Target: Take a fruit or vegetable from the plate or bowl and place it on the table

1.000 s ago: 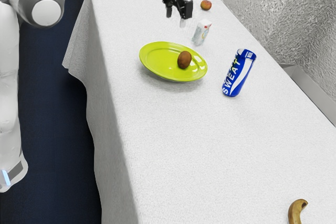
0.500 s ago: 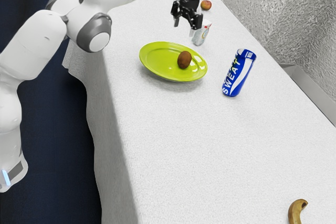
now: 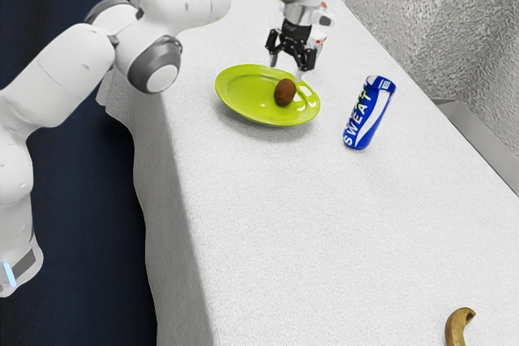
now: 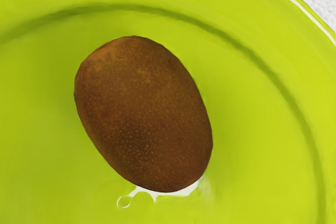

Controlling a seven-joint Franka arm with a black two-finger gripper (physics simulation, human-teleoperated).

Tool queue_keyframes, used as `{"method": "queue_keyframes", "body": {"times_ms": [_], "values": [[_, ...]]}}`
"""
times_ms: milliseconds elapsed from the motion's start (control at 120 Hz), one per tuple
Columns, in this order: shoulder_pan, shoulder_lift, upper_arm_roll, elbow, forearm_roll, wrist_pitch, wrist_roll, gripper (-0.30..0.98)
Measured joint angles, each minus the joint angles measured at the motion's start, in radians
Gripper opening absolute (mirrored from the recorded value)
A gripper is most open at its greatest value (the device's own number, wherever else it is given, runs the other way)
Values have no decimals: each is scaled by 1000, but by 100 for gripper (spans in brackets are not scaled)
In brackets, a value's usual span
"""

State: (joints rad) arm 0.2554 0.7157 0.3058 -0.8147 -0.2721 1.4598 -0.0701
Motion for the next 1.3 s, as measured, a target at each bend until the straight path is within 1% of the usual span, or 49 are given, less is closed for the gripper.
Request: {"method": "queue_keyframes", "body": {"times_ms": [167, 308, 375, 458, 542, 933, 1142, 1183, 1300], "values": [[-10, 24, 0, 1, -17, 22, -19, 69], [5, 36, 6, 5, -23, 32, -32, 69], [10, 64, 6, 44, -25, 33, -37, 69], [26, 115, 6, 135, -29, 22, -43, 69], [30, 145, 4, 164, -33, 14, -47, 69], [31, 211, 7, 170, -57, 13, -63, 69], [53, 221, 4, 177, -67, 14, -68, 65], [60, 228, 2, 182, -70, 14, -68, 61], [66, 235, 2, 188, -78, 15, -70, 40]]}}
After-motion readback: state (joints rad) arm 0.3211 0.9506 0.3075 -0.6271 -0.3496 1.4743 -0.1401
